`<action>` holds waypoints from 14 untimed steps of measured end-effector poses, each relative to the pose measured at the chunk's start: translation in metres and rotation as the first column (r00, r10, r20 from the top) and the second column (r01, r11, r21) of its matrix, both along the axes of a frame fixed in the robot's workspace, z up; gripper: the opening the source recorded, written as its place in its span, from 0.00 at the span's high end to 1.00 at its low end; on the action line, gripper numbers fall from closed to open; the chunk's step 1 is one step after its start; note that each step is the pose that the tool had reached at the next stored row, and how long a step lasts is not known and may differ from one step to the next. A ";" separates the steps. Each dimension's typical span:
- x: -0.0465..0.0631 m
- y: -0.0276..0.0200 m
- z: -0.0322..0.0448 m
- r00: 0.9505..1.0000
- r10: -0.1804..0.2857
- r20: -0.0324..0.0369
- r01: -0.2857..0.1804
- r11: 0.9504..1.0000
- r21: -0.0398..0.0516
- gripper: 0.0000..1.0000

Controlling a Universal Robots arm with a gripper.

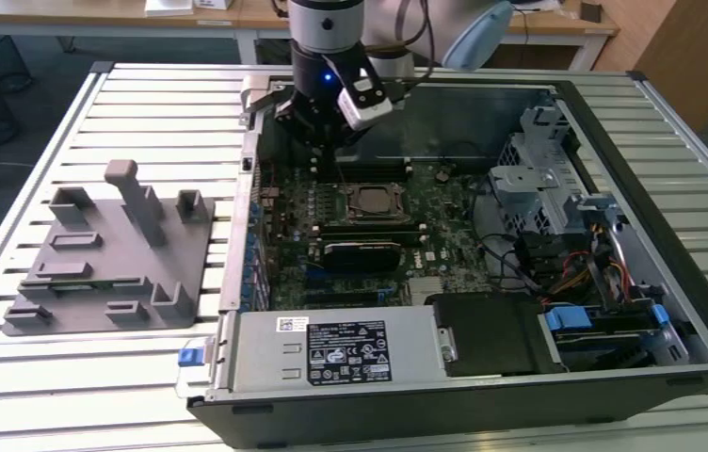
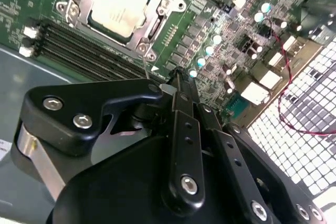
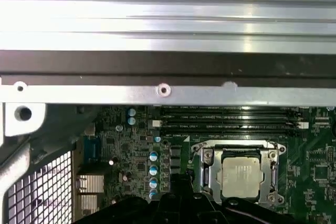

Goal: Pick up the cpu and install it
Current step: 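Install the first cpu locking lever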

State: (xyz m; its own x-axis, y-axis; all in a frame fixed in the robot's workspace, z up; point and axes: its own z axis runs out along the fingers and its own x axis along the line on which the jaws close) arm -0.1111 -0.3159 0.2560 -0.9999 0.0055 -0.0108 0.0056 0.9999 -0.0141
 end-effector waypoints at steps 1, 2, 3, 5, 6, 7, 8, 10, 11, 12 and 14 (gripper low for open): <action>-0.001 0.0011 -0.0004 1.000 0.002 0.000 -0.002 1.000 0.000 0.89; -0.002 0.0021 -0.0008 1.000 0.003 0.000 -0.003 1.000 0.000 0.89; -0.003 0.0031 -0.0013 1.000 0.004 0.000 -0.004 1.000 0.000 0.89; -0.003 0.0053 -0.0022 1.000 0.006 0.000 -0.006 1.000 0.000 0.89; -0.003 0.0064 -0.0026 1.000 0.007 0.000 -0.007 1.000 0.000 0.89; -0.003 0.0077 -0.0030 1.000 0.009 0.000 -0.009 1.000 0.000 0.89; -0.003 0.0089 -0.0033 1.000 0.010 0.000 -0.010 1.000 0.000 0.89; -0.003 0.0111 -0.0038 1.000 0.013 0.000 -0.013 1.000 0.000 0.89; -0.003 0.0120 -0.0040 1.000 0.015 0.000 -0.015 1.000 0.000 0.89; -0.002 0.0128 -0.0041 1.000 0.017 0.000 -0.017 1.000 0.000 0.89; 0.001 0.0137 -0.0043 1.000 0.018 0.000 -0.018 1.000 0.000 0.89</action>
State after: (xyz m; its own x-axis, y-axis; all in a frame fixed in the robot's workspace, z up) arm -0.1106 -0.3021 0.2517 -0.9999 -0.0126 -0.0107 -0.0125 0.9998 -0.0142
